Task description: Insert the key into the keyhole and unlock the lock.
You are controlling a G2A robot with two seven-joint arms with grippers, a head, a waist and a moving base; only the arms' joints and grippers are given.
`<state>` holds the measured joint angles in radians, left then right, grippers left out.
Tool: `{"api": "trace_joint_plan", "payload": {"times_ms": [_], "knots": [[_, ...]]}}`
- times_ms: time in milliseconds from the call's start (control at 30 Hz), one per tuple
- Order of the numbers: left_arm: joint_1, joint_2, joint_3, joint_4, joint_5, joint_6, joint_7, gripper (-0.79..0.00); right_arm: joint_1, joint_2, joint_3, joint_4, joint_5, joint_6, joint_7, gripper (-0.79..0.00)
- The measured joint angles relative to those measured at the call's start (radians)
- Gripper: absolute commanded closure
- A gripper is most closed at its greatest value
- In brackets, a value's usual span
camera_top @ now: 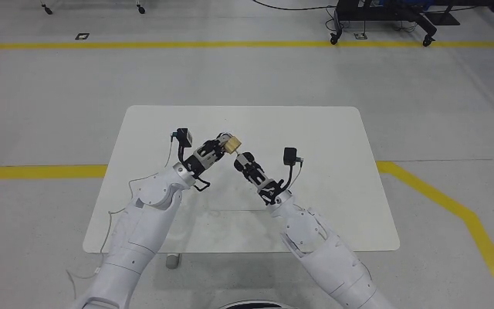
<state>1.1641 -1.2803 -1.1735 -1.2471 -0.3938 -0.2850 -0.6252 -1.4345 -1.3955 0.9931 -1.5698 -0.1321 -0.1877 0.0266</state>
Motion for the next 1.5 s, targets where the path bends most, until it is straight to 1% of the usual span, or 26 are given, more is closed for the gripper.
{"api": "trace_joint_plan", "payload": {"times_ms": [367,400,433,500,533,567,600,633,667,700,733,767,1033,1300,1367,1500], "knots": [[0.001,0.001,0.011,-0.008,0.033,-0.021,-0.033,0.0,0.003,-0.002,0.006,-0.002,0.004,0.015,0.022,0.0],[0.001,0.001,0.011,-0.007,0.033,-0.022,-0.033,0.0,0.003,-0.002,0.007,-0.002,0.003,0.016,0.025,-0.145],[0.001,0.001,0.01,-0.007,0.033,-0.023,-0.033,0.0,0.003,-0.002,0.007,-0.002,0.002,0.016,0.027,-0.317],[0.001,0.001,0.011,-0.007,0.034,-0.024,-0.031,0.0,-0.001,-0.002,0.01,-0.004,0.002,0.013,0.03,-0.339],[0.0,0.0,0.011,-0.007,0.035,-0.023,-0.03,0.0,-0.004,-0.001,0.012,-0.004,0.003,0.01,0.031,-0.339],[0.0,0.0,0.011,-0.007,0.035,-0.022,-0.03,0.0,-0.006,-0.001,0.015,-0.005,0.004,0.007,0.032,-0.28],[-0.001,0.0,0.011,-0.007,0.036,-0.021,-0.029,0.0,-0.009,0.0,0.019,-0.005,0.004,0.004,0.033,-0.246],[-0.002,0.0,0.011,-0.007,0.037,-0.02,-0.029,0.0,-0.012,0.0,0.021,-0.006,0.004,0.002,0.035,-0.246],[-0.002,0.0,0.011,-0.007,0.037,-0.019,-0.027,0.0,-0.015,0.001,0.024,-0.007,0.004,0.0,0.036,-0.086],[-0.003,0.0,0.012,-0.006,0.036,-0.017,-0.024,0.0,-0.018,0.002,0.027,-0.01,0.004,-0.003,0.038,-0.074],[-0.004,-0.001,0.012,-0.005,0.036,-0.016,-0.022,0.0,-0.021,0.002,0.03,-0.012,0.004,-0.005,0.039,-0.022],[-0.005,-0.001,0.012,-0.004,0.035,-0.015,-0.019,0.0,-0.025,0.003,0.032,-0.014,0.003,-0.007,0.04,0.0],[-0.011,-0.004,0.018,0.003,0.039,-0.023,-0.009,0.0,-0.042,0.006,0.046,-0.028,0.001,-0.01,0.053,0.0],[-0.005,-0.002,0.016,-0.005,0.064,-0.032,-0.009,0.0,-0.036,0.004,0.041,-0.027,0.009,-0.002,0.062,0.0],[-0.003,-0.002,0.014,-0.007,0.062,-0.039,-0.009,0.0,-0.034,0.003,0.04,-0.023,0.031,-0.01,0.073,0.0],[0.003,-0.002,0.01,-0.008,0.048,-0.071,-0.014,0.0,-0.027,0.003,0.063,0.001,0.155,-0.068,0.141,0.0]]}}
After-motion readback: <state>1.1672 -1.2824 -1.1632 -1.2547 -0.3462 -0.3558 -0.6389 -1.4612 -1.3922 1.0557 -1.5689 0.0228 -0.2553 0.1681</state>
